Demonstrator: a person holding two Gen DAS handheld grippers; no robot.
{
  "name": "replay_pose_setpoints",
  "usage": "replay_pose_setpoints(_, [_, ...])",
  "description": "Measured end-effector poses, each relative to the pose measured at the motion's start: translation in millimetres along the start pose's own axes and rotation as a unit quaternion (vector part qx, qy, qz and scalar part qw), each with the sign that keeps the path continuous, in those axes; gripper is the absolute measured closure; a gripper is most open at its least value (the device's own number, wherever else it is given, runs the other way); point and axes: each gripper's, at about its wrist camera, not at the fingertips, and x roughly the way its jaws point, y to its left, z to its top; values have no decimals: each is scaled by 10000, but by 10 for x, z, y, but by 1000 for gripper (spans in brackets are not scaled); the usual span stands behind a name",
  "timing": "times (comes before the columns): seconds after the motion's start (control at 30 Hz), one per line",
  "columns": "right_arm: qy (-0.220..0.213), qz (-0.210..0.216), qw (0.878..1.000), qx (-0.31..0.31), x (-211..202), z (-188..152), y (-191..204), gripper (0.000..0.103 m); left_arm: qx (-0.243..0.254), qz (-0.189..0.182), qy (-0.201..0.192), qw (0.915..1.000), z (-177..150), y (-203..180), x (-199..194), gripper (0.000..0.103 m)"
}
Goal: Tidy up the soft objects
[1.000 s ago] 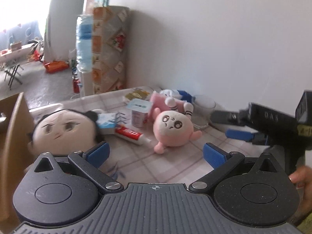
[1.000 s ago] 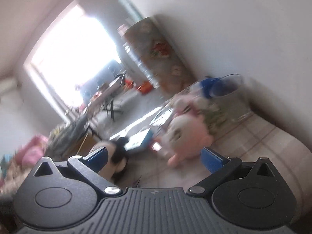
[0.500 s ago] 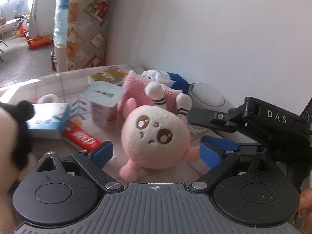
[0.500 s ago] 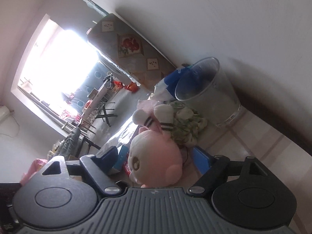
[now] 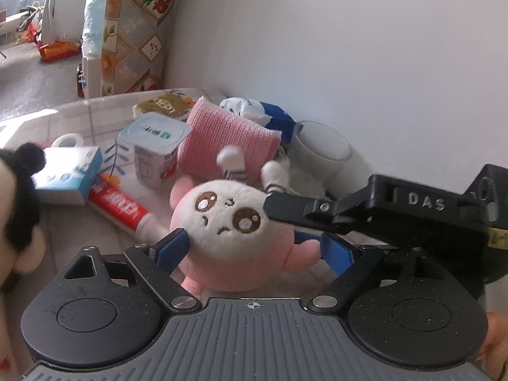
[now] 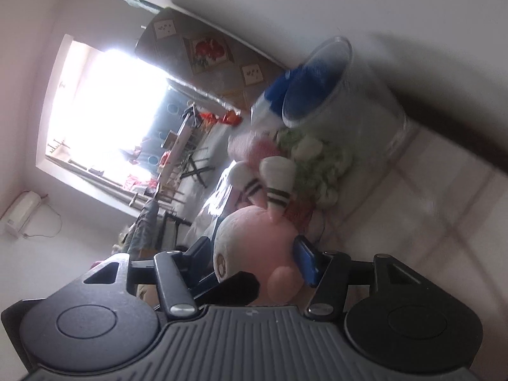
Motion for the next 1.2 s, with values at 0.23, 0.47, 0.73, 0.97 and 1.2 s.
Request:
replay_pose_setpoints(0.23, [593, 69, 9982, 75, -140, -348, 161, 42, 50, -28, 203, 9998, -332, 37, -525, 11])
replay_pose_setpoints(0.47, [1272, 164, 9917, -5, -104, -760, 348, 42, -88, 94, 117, 9998, -702, 165, -1059, 11])
replay_pose_setpoints(0.73, [1936, 217, 9803, -330, 23, -1088, 573, 42, -144, 96, -60, 9998, -965, 237, -1418, 9])
replay_pose_setpoints(0.97, [1916, -58, 9800, -537, -9, -1149, 671, 30, -134, 413, -227, 9988, -1036, 361, -1397, 4])
replay_pose_setpoints(1.2, [1614, -128, 9855, -512, -163, -1089, 670, 26, -122, 415, -36, 9991, -971, 423, -1183, 0])
